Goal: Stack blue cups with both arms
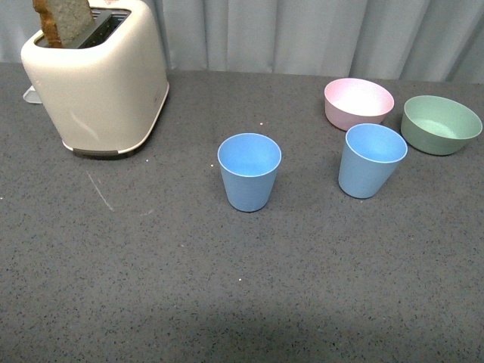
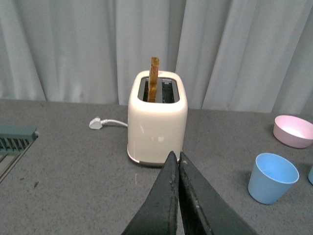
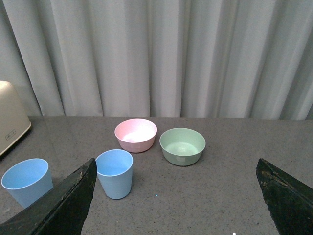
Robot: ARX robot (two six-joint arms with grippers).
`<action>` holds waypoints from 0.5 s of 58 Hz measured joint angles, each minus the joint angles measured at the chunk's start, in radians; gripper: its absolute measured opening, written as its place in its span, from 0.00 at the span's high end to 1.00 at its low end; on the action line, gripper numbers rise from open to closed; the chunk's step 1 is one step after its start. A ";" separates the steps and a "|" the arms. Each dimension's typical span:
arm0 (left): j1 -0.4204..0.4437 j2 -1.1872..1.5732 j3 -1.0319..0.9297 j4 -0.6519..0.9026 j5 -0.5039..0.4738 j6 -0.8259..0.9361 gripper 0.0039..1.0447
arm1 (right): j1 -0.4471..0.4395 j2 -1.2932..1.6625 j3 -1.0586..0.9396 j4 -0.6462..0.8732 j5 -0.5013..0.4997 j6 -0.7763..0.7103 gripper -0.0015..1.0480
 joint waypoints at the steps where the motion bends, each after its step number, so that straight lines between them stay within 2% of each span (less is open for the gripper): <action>1: 0.000 0.000 0.000 0.000 0.000 0.000 0.97 | 0.000 0.000 0.000 0.000 0.000 0.000 0.09; 6: 0.000 0.000 0.000 -0.002 0.000 -0.001 0.94 | 0.000 0.000 0.000 0.000 0.000 0.000 0.09; 22: 0.000 -0.002 0.000 -0.002 0.000 0.000 0.43 | 0.000 0.000 0.000 0.000 0.000 0.000 0.09; 29: 0.000 -0.002 0.000 -0.002 0.000 0.000 0.24 | 0.000 0.000 0.000 0.000 0.000 0.000 0.09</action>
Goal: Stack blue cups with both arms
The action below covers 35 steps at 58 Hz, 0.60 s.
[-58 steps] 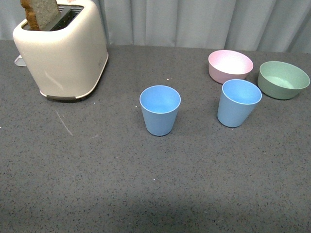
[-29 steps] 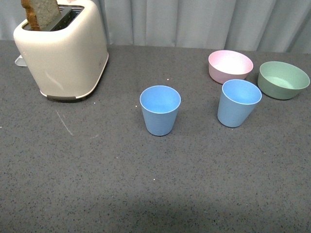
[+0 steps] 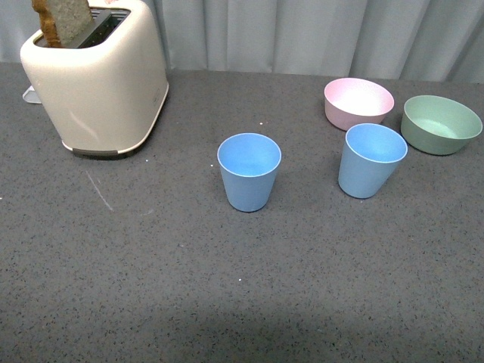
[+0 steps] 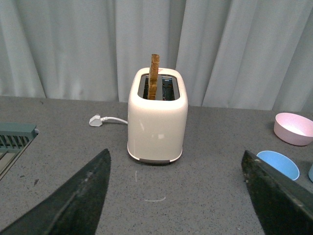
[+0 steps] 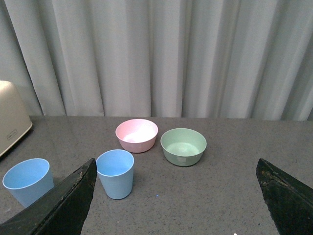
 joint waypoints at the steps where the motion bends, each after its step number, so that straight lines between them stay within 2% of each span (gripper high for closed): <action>1: 0.000 0.000 0.000 0.000 0.000 0.000 0.22 | 0.000 0.000 0.000 0.000 0.000 0.000 0.09; 6: 0.000 0.000 0.000 0.000 0.000 0.000 0.07 | 0.000 0.001 0.000 -0.001 -0.001 -0.001 0.09; 8: 0.000 0.000 0.000 0.000 0.000 0.002 0.04 | -0.005 0.010 0.007 -0.025 -0.021 -0.049 0.09; 13: 0.000 0.000 0.000 0.000 0.000 0.002 0.07 | -0.029 0.114 0.034 -0.043 -0.050 -0.237 0.09; 18: 0.000 0.000 0.000 0.000 0.000 0.002 0.06 | -0.053 0.266 0.062 0.041 -0.067 -0.307 0.09; 22: 0.000 0.000 0.000 0.000 0.000 0.002 0.06 | -0.066 0.500 0.114 0.203 -0.087 -0.303 0.09; 28: 0.000 0.000 0.000 0.000 0.000 0.002 0.06 | -0.065 0.769 0.200 0.360 -0.082 -0.276 0.09; 35: 0.000 0.000 0.000 0.000 0.000 0.002 0.06 | -0.051 1.108 0.360 0.412 -0.071 -0.225 0.09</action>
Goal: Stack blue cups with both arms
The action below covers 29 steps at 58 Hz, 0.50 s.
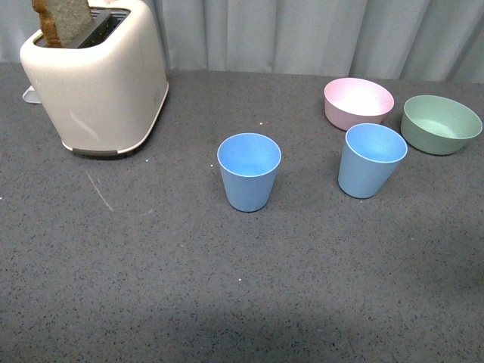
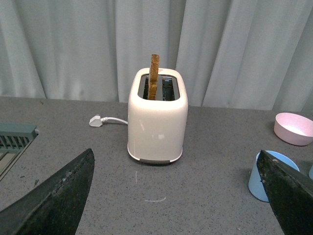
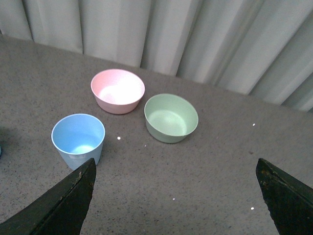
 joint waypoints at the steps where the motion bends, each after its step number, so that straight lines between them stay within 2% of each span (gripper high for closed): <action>1: 0.000 0.000 0.000 0.000 0.000 0.000 0.06 | 0.005 0.046 0.026 0.002 0.002 0.007 0.09; 6: 0.000 0.000 0.000 0.000 0.000 0.000 0.06 | 0.026 0.203 0.138 -0.022 0.008 0.041 0.09; 16: 0.000 0.000 0.000 0.000 0.000 0.000 0.06 | 0.060 0.478 0.386 -0.203 0.008 0.171 0.09; 29: 0.000 0.000 0.000 0.000 0.000 0.000 0.06 | 0.102 0.728 0.609 -0.356 0.028 0.268 0.09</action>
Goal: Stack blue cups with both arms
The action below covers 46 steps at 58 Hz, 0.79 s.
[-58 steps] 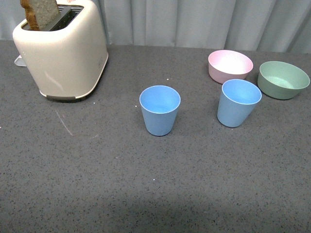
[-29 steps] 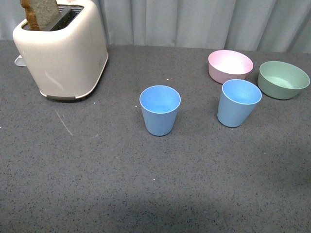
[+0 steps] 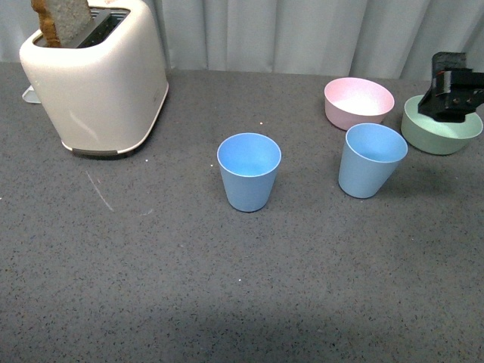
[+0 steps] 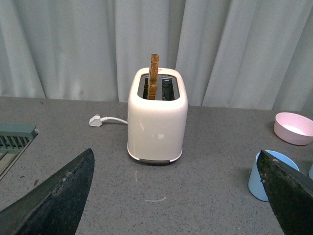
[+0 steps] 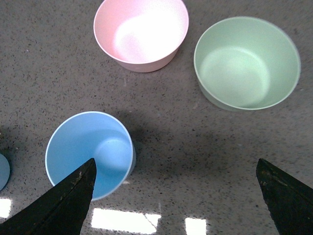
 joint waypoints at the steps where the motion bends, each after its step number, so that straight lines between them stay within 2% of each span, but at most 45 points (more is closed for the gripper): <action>1: 0.000 0.000 0.000 0.000 0.000 0.000 0.06 | 0.003 0.016 0.013 -0.010 0.003 0.009 0.09; 22: 0.000 0.000 0.000 0.000 0.000 0.000 0.06 | 0.035 0.224 0.181 -0.156 0.003 0.127 0.09; 33: 0.000 0.000 0.000 0.000 0.000 0.000 0.06 | 0.040 0.259 0.215 -0.181 0.011 0.149 0.32; 41: 0.000 0.000 0.000 0.000 0.000 0.000 0.06 | 0.043 0.274 0.235 -0.201 0.010 0.159 0.56; 46: 0.000 0.000 0.000 0.000 0.000 0.000 0.06 | 0.044 0.277 0.240 -0.207 0.009 0.165 0.66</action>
